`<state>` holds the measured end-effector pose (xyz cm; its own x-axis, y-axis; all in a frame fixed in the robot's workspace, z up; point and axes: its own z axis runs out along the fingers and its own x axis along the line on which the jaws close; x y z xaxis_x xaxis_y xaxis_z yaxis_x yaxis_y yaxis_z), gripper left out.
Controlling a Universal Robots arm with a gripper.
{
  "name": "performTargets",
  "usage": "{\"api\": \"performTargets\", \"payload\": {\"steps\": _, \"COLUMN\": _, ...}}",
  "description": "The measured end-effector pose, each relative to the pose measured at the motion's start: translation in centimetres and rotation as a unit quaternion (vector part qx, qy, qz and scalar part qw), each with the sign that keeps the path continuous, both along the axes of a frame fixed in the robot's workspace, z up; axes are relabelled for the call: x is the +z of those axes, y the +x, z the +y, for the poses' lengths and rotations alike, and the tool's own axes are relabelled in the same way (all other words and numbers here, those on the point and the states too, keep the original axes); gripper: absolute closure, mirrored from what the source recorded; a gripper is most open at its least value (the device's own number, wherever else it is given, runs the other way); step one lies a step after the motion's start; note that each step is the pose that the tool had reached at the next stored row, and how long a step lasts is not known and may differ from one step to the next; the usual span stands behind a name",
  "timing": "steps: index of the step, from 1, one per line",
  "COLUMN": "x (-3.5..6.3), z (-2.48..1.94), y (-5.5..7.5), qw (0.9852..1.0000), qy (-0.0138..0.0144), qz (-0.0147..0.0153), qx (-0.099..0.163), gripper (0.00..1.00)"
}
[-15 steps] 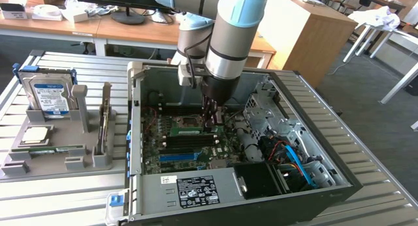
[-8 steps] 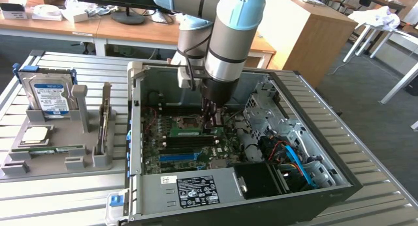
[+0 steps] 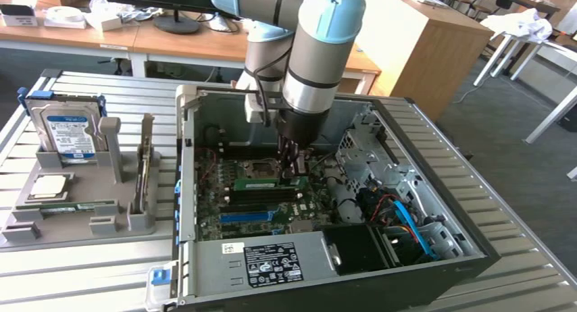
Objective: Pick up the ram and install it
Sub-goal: 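Insert the ram into the slot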
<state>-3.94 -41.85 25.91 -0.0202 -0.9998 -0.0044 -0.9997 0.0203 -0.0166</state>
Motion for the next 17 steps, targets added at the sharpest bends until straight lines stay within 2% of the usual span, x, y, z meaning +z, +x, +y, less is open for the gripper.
{"api": "performTargets", "payload": {"steps": 17, "x": -0.97, "z": -0.01, "y": -0.03, "qw": 1.0, "qy": -0.0001, "qz": -0.0004, "qx": 0.0, "gripper": 0.88}}
